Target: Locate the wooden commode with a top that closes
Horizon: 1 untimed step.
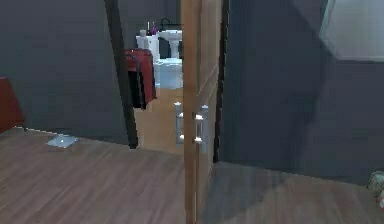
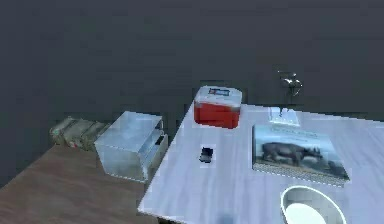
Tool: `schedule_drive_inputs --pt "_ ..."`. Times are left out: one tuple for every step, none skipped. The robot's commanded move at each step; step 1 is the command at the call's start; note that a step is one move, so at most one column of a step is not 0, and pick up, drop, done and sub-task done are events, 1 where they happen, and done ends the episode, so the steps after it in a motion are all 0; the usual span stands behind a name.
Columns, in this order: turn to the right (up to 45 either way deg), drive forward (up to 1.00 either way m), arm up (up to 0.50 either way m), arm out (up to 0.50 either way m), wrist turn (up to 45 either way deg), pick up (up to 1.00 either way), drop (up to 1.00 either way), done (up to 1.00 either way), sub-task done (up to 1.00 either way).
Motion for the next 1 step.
schedule_drive_inputs --pt "-27.0 0.00 0.00 0.00 0.0 0.00 0.00 0.00 0.00"
